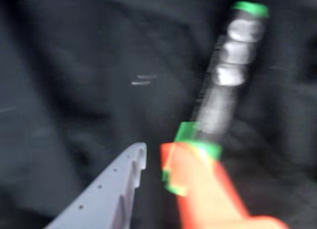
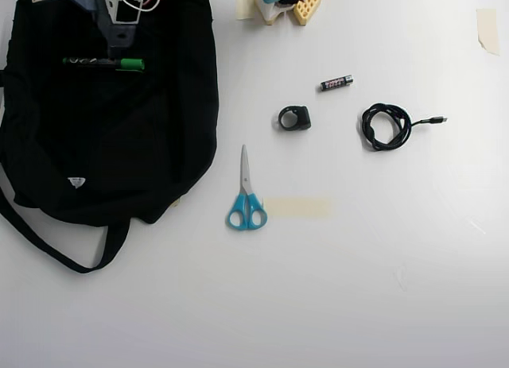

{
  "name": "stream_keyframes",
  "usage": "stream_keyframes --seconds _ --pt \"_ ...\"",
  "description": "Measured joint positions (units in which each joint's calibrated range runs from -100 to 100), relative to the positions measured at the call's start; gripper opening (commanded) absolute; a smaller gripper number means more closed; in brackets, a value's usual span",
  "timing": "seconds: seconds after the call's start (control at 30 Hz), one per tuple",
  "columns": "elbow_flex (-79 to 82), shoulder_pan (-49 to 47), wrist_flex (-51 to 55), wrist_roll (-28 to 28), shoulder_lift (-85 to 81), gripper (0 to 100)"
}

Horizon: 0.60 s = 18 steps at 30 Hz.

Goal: Put the green marker into the black bag

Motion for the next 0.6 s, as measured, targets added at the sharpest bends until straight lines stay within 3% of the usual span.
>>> stream_keyframes --seconds 0.1,0.4,0.6 --pt "0.0 -8.67 3.43 -3.66 -6.81 2" --pt "-0.08 -37.77 28.6 -4.15 -30.97 2" --pt "12.34 -50.33 29.54 -4.15 -42.42 2"
